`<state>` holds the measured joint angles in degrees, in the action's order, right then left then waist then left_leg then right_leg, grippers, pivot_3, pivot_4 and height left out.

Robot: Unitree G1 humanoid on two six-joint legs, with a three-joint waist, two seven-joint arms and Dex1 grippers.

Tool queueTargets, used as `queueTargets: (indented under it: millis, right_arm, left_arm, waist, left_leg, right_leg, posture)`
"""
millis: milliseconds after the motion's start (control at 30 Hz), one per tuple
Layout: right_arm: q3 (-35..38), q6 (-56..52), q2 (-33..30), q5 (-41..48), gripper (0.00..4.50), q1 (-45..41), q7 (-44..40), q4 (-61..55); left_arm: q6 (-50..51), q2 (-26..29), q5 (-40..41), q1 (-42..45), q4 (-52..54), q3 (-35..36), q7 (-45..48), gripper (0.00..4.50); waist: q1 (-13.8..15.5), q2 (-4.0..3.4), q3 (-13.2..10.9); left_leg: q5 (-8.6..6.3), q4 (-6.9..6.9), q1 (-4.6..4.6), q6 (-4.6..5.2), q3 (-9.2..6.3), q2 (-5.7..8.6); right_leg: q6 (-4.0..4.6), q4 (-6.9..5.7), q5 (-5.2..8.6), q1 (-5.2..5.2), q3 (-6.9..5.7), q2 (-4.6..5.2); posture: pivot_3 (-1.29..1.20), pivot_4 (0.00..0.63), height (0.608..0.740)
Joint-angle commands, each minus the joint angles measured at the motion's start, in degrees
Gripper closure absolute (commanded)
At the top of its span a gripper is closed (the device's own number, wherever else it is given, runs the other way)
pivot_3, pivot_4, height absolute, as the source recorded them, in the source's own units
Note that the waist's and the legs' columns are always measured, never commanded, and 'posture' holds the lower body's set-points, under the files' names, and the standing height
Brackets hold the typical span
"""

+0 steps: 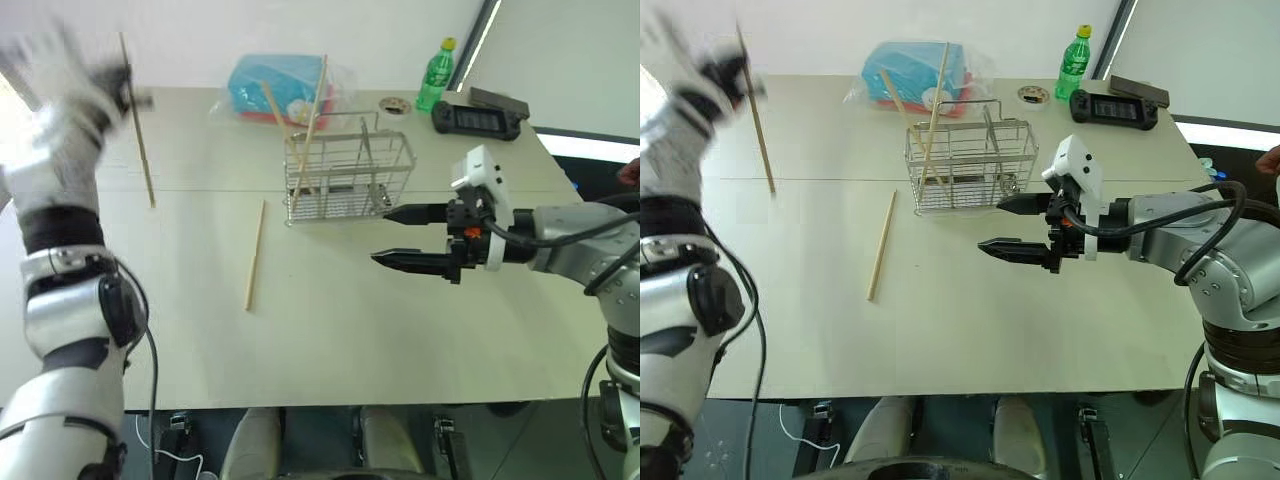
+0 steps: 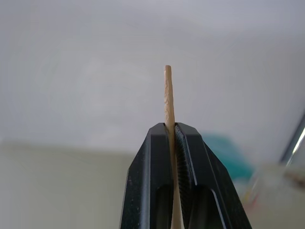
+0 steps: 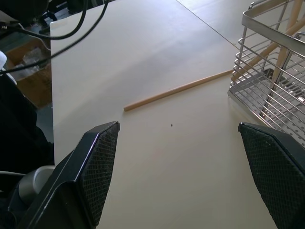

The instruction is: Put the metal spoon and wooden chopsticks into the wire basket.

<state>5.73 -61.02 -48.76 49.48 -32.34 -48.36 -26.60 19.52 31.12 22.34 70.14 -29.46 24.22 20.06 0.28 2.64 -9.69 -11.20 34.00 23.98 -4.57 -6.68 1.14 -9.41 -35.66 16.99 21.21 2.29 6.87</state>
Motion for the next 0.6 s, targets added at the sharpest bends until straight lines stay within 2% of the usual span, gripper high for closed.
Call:
queueTargets:
  millis: [33, 200, 433, 600]
  right_arm:
    - [2.52, 0.16, 0.08, 1.37, 0.36, -0.03, 1.73, -1.42]
    - [3.56, -0.85, 1.46, 3.96, 0.36, 1.07, 5.52, -3.94]
    - [6.27, -2.75, 3.12, 8.32, 0.36, 3.39, 12.47, -7.46]
    - [7.79, -3.18, 3.29, 11.11, 0.36, 5.19, 16.66, -9.32]
  left_arm:
    - [-3.08, -4.4, 4.52, 5.68, 2.51, 1.14, -1.66, 4.49]
    - [-12.25, -12.47, 3.14, 13.26, -11.02, -1.71, 1.3, 4.49]
    - [-23.79, -17.8, -0.52, 15.12, -26.24, -4.63, 5.88, 4.49]
    - [-26.9, -21.27, -1.42, 15.54, -30.82, -5.32, 7.7, 4.49]
  waist:
    - [0.17, -0.24, 0.09]
    - [0.25, -0.35, 0.07]
    - [-0.35, -0.34, 0.01]
    - [-0.83, -0.33, 0.0]
  left_leg:
    - [0.0, -0.01, -0.03, 0.0, 0.0, 0.0]
    - [-0.01, -0.06, -0.62, 0.01, 0.03, -0.02]
    - [-0.04, -0.1, -0.4, 0.09, 0.03, -0.02]
    - [-0.07, -0.12, -0.37, 0.13, 0.04, -0.02]
  right_leg:
    - [-0.02, 0.07, -0.01, -0.05, -0.01, 0.0]
    - [-0.08, 0.16, 0.02, -0.65, -0.04, -0.03]
    - [-0.09, 0.33, 0.0, -0.46, -0.03, -0.03]
    - [-0.1, 0.36, 0.01, -0.45, -0.04, -0.03]
  posture:
    - [0.0, 0.15, 0.71]
    - [0.0, 0.15, 0.71]
    - [0.0, 0.15, 0.71]
    - [0.0, 0.15, 0.71]
